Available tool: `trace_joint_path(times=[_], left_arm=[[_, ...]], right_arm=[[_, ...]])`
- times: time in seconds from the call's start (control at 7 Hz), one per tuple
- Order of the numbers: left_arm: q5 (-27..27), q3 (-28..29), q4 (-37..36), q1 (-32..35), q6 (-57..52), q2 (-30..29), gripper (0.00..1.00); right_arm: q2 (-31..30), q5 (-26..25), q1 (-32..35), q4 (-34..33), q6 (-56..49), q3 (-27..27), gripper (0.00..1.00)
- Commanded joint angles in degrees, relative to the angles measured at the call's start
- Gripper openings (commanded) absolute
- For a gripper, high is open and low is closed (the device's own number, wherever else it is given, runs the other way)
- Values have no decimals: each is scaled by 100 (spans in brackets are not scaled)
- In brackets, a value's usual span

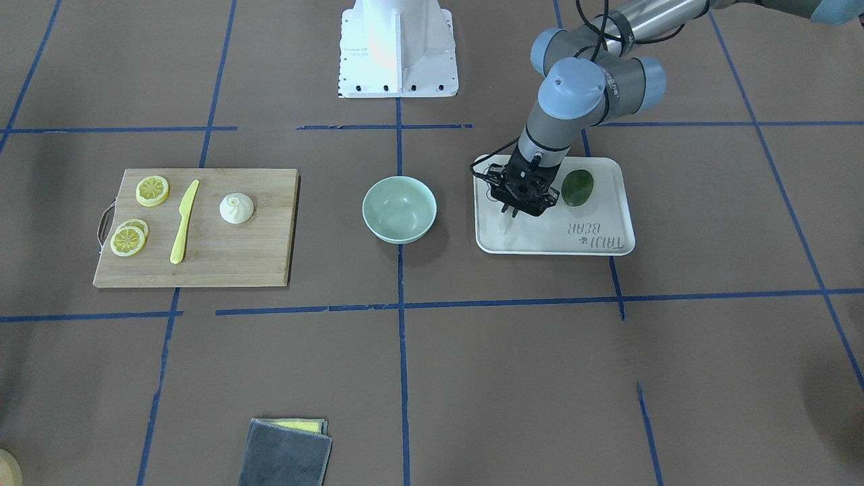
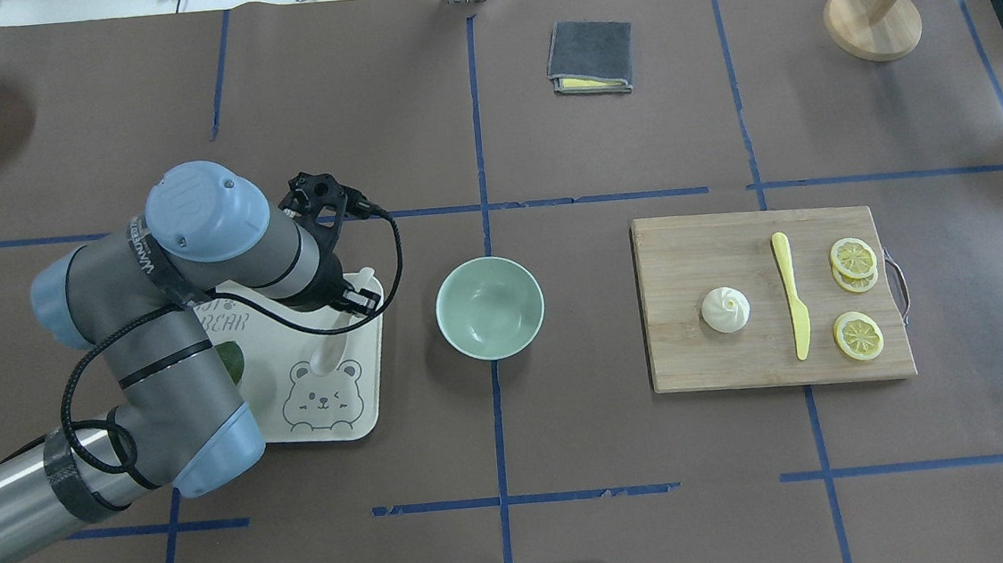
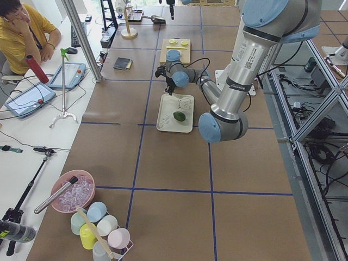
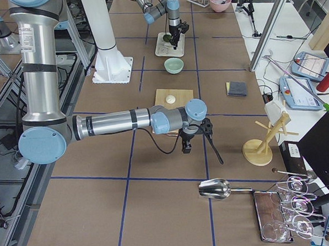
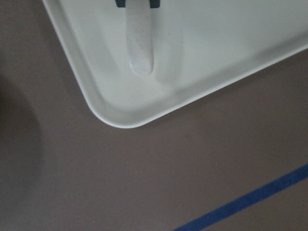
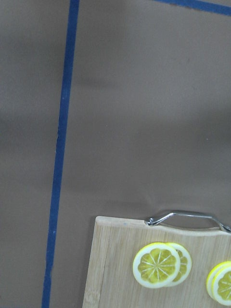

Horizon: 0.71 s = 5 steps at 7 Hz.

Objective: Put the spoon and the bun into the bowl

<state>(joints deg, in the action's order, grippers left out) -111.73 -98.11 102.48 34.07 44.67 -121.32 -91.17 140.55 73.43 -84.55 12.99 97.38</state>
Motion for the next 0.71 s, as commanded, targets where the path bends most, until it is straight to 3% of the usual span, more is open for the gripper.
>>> trace_joint_path(times=[0.0,0.29,0.43,0.57], left_arm=[[3,107,279,4,1099,-680,0],[203,719,1444,-23,2165,-831,0],[727,1140,1589,-92,2543,-1128,0],[793,1275,1599,-189,2564,-1183,0]], right_arm=[[12,42,-310,636,637,97,100],[12,-54,-697,1622,1878,97,100],[12,-37,-742,1678,2039,106,100],[12,-37,-742,1678,2041,106,100]])
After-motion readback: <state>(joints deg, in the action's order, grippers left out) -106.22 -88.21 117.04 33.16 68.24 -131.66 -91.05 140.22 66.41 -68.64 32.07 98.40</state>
